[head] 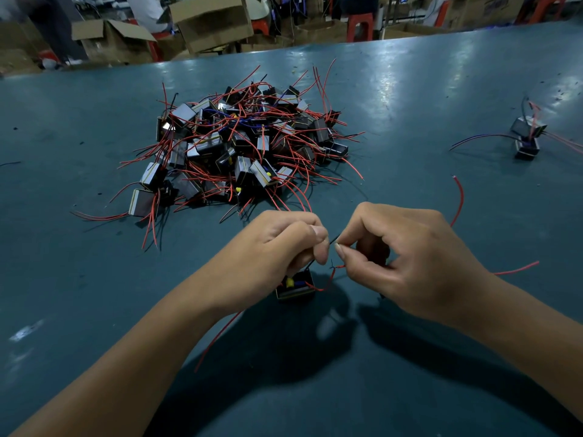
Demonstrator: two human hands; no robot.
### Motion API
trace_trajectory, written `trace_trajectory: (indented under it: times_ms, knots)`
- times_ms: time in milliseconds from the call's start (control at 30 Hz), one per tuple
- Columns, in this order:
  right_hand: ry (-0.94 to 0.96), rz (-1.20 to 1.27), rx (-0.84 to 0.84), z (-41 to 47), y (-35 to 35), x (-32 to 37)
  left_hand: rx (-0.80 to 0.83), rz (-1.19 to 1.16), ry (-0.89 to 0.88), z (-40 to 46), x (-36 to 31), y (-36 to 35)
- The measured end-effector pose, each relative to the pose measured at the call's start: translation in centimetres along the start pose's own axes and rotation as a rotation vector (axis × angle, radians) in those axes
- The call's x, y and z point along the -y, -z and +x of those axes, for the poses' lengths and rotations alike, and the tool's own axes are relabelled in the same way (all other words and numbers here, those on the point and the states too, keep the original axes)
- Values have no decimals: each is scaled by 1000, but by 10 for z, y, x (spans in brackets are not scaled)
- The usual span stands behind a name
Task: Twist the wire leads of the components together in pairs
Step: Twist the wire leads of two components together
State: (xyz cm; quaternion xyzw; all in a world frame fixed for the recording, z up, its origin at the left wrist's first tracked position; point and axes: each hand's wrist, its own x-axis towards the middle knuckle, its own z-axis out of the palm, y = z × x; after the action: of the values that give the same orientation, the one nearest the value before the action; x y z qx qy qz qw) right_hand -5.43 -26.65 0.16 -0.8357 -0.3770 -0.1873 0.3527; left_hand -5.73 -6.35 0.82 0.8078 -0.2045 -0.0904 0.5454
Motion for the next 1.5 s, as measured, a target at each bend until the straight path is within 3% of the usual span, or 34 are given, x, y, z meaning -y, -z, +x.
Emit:
trace_trajectory:
  times_ms: [233,967,1267,1500]
  knots:
    - [25,-3,16,0,1,0,67,-9,18,2,-2,-3]
    - [75,-63,49,1,3,-1,-5,289,-112,-6,-11,-4]
    - [50,-37,57,0,2,-3,-145,667,-309,-6,-9,-6]
    - [-23,57,70,0,0,-3,-252,1070,-602,-6,-8,-4]
